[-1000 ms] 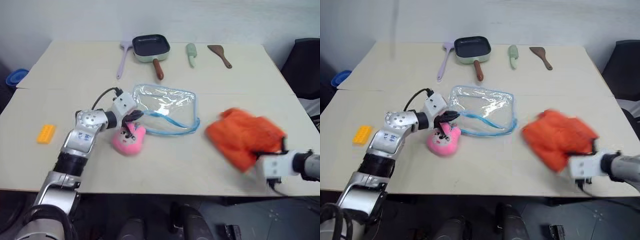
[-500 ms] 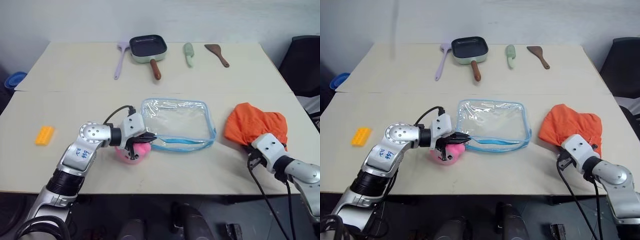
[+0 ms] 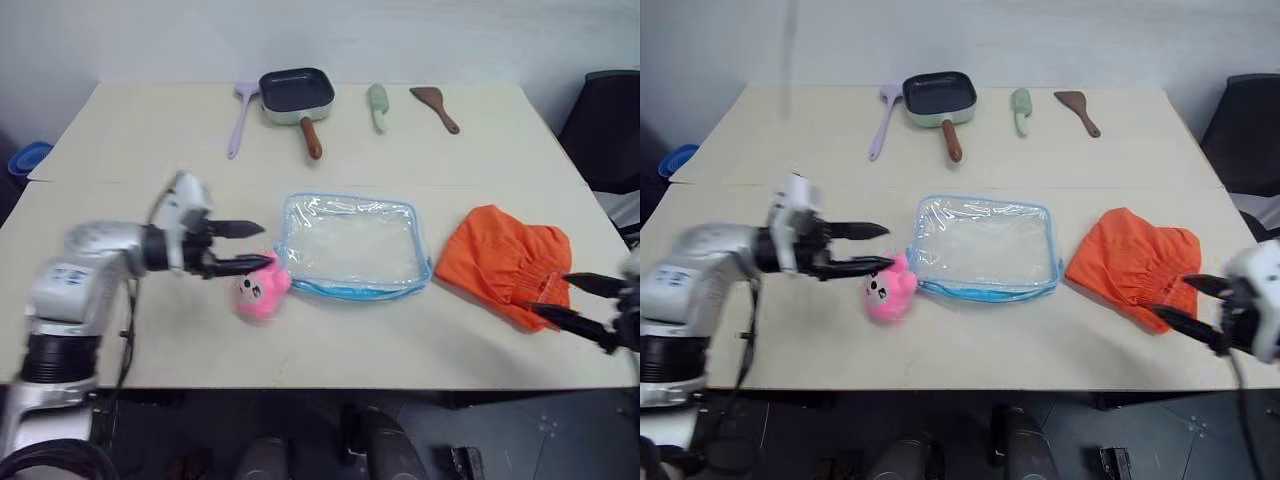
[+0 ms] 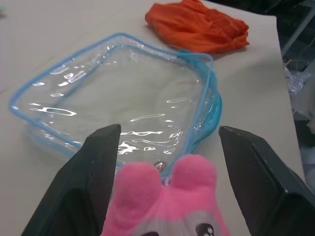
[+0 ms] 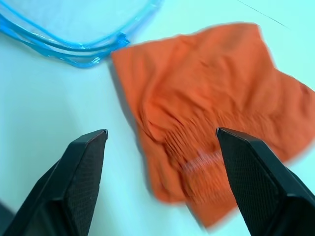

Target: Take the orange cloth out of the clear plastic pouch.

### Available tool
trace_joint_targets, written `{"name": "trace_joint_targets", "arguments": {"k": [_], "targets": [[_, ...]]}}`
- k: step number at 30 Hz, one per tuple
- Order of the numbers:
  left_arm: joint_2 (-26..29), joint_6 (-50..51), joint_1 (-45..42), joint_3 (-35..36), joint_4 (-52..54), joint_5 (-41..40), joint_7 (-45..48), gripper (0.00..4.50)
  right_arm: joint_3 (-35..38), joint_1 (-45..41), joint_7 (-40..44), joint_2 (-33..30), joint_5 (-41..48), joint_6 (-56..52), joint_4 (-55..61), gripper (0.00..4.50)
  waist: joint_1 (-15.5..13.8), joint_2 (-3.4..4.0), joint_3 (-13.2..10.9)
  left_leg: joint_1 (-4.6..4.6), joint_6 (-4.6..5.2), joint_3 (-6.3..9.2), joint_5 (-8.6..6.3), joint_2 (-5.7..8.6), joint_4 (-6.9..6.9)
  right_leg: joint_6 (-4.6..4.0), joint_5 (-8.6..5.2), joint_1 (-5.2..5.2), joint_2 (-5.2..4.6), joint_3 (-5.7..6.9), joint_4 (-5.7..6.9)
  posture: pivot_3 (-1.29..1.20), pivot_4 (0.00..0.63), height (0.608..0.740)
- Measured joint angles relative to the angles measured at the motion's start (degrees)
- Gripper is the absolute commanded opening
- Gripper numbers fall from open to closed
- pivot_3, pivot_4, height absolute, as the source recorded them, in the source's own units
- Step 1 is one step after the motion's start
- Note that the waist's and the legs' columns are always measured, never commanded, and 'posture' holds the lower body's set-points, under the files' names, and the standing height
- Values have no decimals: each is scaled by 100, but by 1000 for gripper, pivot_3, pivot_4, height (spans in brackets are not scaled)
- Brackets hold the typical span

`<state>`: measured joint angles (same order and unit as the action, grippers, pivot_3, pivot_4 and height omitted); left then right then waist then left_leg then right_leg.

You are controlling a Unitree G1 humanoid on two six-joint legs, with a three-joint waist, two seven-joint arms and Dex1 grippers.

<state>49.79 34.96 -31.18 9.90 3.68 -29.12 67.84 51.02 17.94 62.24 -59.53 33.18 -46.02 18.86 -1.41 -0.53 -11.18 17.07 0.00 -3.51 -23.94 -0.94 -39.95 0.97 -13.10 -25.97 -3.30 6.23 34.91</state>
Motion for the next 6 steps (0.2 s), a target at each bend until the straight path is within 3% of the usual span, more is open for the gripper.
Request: {"name": "trace_joint_targets", "arguments": {"k": [3, 6], "targets": [[710, -614, 103, 127, -972, 174, 644, 3341, 606, 514, 596, -158, -111, 36, -898, 3714, -3, 0, 0, 1, 15, -5, -8, 2, 0, 1, -2, -1, 3, 0, -6, 0, 150, 740], [923, -1102, -21, 161, -1832, 340, 963, 3341, 742, 569, 745, -192, -339, 304, -1581, 3714, -2, 0, 0, 1, 47, -8, -24, 4, -2, 5, 0, 0, -1, -4, -7, 0, 150, 740]]}}
